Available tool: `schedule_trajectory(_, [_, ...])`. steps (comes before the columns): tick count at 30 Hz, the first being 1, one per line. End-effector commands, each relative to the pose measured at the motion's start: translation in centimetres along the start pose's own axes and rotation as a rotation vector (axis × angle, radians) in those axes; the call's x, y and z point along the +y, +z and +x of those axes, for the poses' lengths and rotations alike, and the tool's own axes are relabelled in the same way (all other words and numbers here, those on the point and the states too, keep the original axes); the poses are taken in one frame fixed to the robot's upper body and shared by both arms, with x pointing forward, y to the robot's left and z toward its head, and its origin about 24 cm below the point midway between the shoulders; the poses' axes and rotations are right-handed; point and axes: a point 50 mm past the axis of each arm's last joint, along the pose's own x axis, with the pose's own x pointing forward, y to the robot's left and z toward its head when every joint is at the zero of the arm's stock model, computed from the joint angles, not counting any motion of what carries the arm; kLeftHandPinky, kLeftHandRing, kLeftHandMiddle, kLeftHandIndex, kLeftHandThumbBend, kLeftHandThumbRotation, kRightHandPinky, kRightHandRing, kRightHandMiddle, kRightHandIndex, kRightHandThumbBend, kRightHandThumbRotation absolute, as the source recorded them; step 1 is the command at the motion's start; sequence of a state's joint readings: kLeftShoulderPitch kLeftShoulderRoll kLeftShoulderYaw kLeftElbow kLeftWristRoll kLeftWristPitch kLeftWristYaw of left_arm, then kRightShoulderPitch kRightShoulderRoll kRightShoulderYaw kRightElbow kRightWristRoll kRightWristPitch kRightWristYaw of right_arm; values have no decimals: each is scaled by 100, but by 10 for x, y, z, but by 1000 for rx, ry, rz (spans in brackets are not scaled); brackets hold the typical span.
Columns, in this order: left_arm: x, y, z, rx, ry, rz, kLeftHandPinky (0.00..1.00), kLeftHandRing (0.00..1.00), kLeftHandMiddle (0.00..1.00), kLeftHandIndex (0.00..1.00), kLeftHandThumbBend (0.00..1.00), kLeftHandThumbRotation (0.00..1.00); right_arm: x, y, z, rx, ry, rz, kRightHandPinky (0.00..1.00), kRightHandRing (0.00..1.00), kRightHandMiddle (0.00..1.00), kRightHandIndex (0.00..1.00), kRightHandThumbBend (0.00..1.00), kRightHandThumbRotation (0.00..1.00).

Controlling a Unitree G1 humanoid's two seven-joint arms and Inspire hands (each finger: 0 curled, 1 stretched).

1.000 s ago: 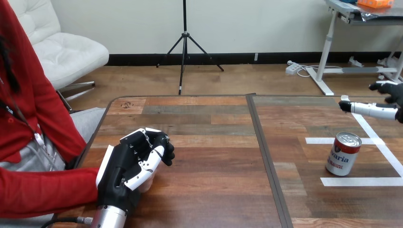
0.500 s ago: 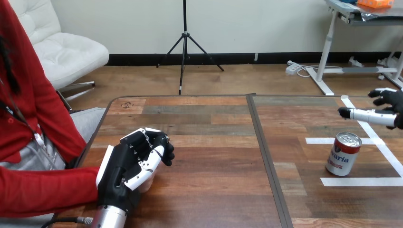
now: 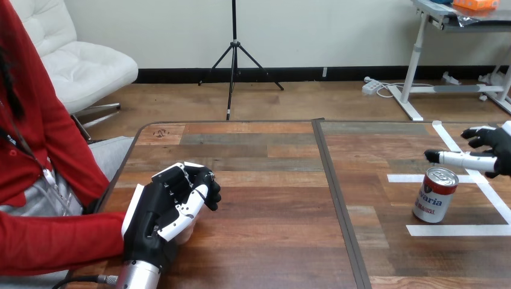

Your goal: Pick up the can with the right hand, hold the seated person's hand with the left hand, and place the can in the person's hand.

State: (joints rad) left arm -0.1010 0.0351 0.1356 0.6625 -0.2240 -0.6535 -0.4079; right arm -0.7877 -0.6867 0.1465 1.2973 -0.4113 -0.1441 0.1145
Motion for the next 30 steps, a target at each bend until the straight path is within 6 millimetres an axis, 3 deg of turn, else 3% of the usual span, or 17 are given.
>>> schedule_trajectory(1, [-2,19,23,-83,-43,34,37,43,45,43,32,7,8,18,4,-51,16,-14,67,83,89,88,100,60])
schedule_trajectory(10, [-2,18,23,-81,-40,28,37,43,45,43,34,7,18,19,4,-53,45,-40,70,85,90,90,100,62])
schedule_trajectory(16, [-1,18,23,-83,-43,27,37,43,45,44,33,7,24,19,5,-49,64,-49,64,81,88,89,100,61])
schedule_trajectory(30, [-1,18,23,-80,-36,37,37,43,45,44,33,6,37,22,6,-29,102,-59,63,79,88,89,100,59])
